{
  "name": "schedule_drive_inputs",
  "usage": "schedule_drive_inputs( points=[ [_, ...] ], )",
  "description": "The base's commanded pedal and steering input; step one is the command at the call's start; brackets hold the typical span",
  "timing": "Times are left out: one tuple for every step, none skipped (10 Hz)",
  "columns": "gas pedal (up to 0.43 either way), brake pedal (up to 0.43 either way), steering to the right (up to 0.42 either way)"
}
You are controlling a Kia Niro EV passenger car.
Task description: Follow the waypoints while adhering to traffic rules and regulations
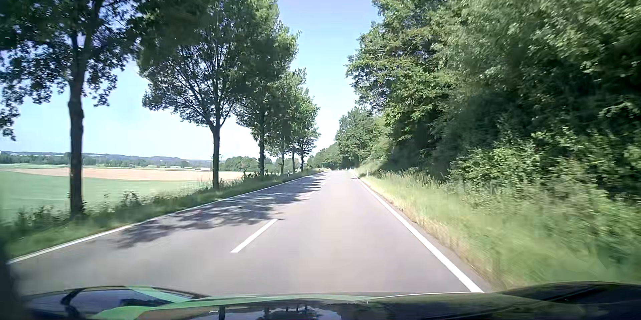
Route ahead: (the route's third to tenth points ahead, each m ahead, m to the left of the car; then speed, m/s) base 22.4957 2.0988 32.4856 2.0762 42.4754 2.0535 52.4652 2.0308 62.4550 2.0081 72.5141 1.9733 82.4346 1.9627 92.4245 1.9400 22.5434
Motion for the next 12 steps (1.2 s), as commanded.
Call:
schedule_drive_inputs(
  points=[
    [0.280,0.000,0.000],
    [0.280,0.000,0.000],
    [0.280,0.000,0.000],
    [0.280,0.000,0.000],
    [0.280,0.000,0.000],
    [0.280,0.000,0.000],
    [0.280,0.000,0.000],
    [0.280,0.000,0.000],
    [0.268,0.000,0.000],
    [0.268,0.000,0.001],
    [0.260,0.000,0.001],
    [0.260,0.000,0.001]
  ],
)
